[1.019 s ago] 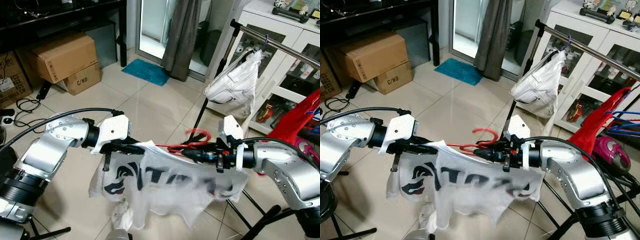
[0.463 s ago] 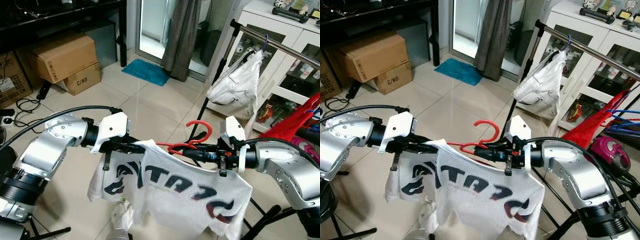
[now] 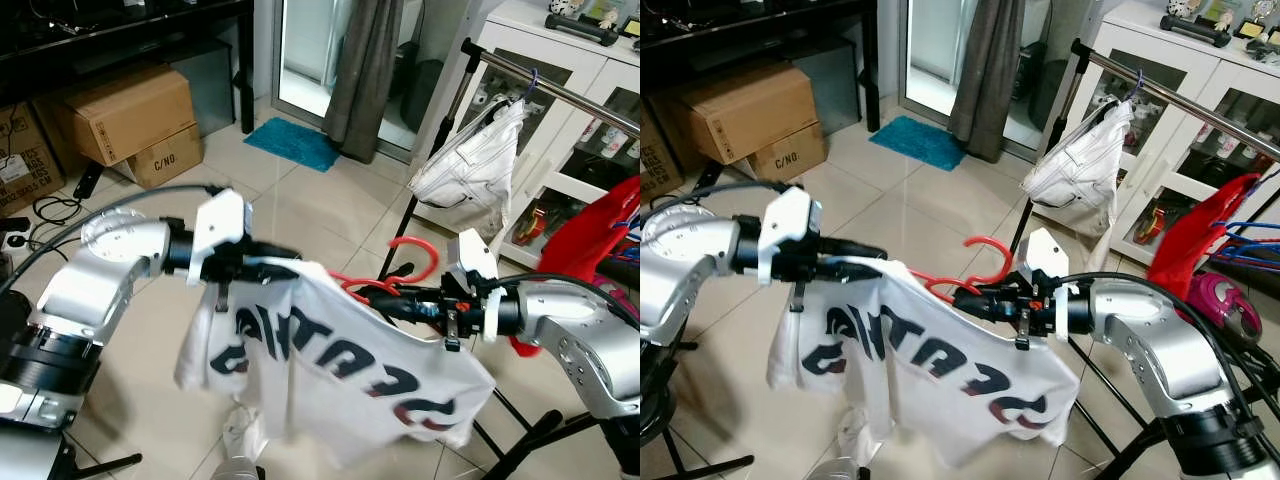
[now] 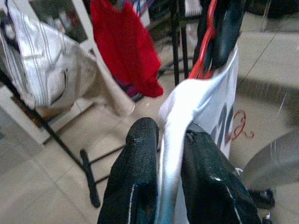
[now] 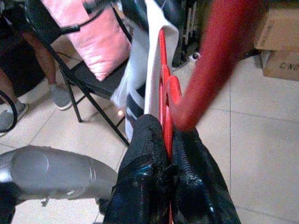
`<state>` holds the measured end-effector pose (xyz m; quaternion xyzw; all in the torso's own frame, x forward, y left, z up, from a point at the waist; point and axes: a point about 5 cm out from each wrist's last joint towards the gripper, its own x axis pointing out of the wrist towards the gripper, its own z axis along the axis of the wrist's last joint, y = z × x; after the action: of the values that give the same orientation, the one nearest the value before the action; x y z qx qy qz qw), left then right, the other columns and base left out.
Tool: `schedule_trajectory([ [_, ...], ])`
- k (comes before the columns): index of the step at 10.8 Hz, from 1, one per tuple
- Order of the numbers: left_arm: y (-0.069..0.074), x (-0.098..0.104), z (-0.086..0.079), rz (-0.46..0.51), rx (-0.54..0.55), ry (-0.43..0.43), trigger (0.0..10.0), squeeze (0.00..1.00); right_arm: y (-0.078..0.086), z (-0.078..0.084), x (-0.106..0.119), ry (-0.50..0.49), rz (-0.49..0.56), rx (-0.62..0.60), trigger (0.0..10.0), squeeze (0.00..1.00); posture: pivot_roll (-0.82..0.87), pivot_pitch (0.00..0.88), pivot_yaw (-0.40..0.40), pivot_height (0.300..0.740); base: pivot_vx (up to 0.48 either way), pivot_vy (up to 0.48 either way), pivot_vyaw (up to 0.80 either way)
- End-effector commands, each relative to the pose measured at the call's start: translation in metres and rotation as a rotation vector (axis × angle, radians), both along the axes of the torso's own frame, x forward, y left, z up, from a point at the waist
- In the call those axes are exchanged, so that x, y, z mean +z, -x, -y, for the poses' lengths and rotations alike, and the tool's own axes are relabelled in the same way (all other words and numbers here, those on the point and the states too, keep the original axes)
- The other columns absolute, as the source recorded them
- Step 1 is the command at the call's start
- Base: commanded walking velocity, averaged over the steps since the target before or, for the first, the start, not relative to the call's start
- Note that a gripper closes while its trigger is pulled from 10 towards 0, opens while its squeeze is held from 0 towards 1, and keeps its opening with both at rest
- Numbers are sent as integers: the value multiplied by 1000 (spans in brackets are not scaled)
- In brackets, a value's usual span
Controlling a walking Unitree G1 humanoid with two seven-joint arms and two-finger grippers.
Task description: Hang hanger
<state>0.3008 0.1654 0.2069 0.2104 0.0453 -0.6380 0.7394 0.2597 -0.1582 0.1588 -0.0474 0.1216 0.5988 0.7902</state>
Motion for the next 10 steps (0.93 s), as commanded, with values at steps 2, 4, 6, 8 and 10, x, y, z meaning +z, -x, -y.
schedule_trajectory([
  [2, 6, 21, 4, 31, -66, 52, 10000, 0, 1, 10, -6, 44, -12, -57, 0, 0, 95, 0, -68, 740, 0, 0, 0],
  [4, 18, 9, 4, 19, -143, -41, 10000, 0, 1, 10, -8, 40, -15, -69, 0, 0, 102, 0, -71, 740, 0, 0, 0],
  [6, 14, 3, 3, 28, -81, -39, 10000, 0, 0, 11, -9, 45, -11, -91, 0, 0, 99, 0, -71, 740, 0, 0, 0],
  [8, 4, 4, -1, 84, 310, 183, 10000, 0, -4, 23, -34, 92, -56, -387, 0, 0, 96, 0, -69, 740, 0, 0, 0],
  [10, 19, -21, 1, 73, 510, 228, 10000, 0, 8, 23, -55, 68, -113, -574, 0, 0, 94, 0, -72, 740, 0, 0, 0],
])
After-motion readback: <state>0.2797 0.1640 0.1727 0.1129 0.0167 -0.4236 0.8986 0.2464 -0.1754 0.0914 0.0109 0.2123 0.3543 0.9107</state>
